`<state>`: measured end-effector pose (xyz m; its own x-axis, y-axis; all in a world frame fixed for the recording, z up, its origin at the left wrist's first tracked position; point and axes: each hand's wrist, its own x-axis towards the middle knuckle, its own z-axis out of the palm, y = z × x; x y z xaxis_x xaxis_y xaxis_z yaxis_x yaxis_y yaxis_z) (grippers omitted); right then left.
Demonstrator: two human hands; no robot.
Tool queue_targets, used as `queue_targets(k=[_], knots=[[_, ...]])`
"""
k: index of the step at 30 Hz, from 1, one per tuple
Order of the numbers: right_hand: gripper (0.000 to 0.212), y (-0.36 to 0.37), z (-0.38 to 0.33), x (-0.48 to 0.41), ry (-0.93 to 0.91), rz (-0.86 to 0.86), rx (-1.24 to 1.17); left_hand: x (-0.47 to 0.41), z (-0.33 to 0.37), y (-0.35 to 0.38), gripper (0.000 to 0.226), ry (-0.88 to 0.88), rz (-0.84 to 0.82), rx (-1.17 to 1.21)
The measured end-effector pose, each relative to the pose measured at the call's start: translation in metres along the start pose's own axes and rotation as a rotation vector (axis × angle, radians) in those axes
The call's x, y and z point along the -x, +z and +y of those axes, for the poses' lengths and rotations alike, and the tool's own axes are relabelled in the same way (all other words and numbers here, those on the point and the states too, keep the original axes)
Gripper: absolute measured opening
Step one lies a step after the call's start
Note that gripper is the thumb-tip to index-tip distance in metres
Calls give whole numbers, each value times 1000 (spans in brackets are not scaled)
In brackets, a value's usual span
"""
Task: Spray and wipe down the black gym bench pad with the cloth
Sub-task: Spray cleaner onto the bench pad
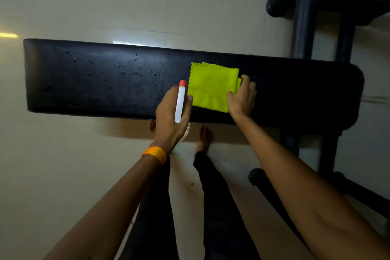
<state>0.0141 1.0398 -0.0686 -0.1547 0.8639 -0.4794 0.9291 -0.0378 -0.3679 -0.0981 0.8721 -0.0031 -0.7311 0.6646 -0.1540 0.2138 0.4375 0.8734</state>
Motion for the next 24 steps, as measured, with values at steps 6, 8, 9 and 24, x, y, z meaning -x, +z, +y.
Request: queue_targets(k=[6,8,9,24], knots=[[61,38,-85,21,-541,-225,252,-4,-6,-30,22,-159,264,-25],[66,63,-121,36,-687,-301,323,-5,-19,-46,24,-230,338,-13],[70,79,-138,43,-733,-343,352,-4,-29,-55,24,-265,372,0],[105,226,-201,79,-957,-348,777,6,-177,-165,31,-571,645,-56]])
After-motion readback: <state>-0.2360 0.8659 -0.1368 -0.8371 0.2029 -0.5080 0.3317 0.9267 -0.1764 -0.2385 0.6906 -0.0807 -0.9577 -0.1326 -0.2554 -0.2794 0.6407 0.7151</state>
